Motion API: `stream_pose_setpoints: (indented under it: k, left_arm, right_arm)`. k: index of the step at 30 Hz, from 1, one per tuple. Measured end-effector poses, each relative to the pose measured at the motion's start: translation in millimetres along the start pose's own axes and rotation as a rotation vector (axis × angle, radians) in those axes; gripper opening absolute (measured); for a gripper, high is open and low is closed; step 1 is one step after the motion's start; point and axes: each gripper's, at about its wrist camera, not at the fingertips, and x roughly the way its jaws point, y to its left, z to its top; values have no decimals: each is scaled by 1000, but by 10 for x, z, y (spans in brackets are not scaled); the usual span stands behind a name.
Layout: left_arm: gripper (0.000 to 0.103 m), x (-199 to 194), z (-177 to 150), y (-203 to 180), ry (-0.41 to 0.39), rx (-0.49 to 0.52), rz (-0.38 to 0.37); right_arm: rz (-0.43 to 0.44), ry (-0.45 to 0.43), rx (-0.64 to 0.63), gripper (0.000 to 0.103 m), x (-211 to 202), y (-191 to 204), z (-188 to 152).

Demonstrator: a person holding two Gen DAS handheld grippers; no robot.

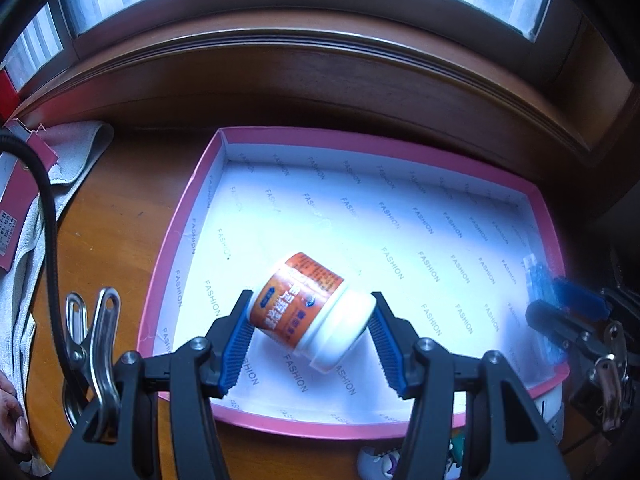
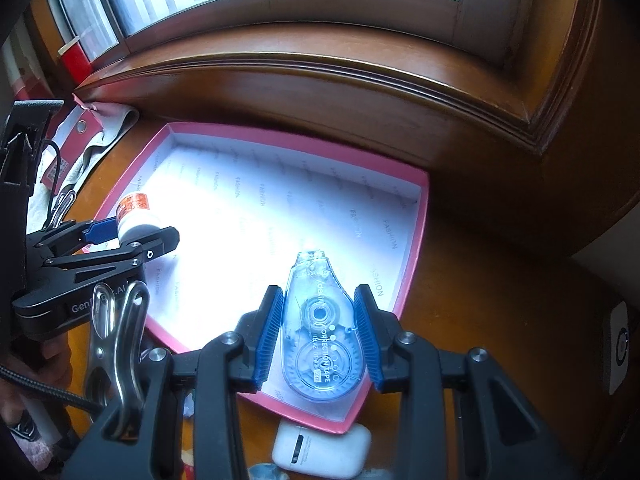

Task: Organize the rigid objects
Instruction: 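Carry the pill bottle and correction tape into the pink tray with both grippers, then open both grippers to release the items in the tray and withdraw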

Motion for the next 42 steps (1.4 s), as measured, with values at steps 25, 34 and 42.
stream_pose_setpoints:
  k: [25,34,42]
  left_arm:
    - [71,-187,-17,-66,-4,-1,3]
    - [71,-419,-202,-44,-18,-20,10]
    - [71,-611,-350,-63,-27,-22,27]
  right_arm:
    - [1,-37,16,38,-79,65,-23]
    - [3,-50,22,38,-208,58,-101]
    - [3,-61,19,38,-353,87,-225]
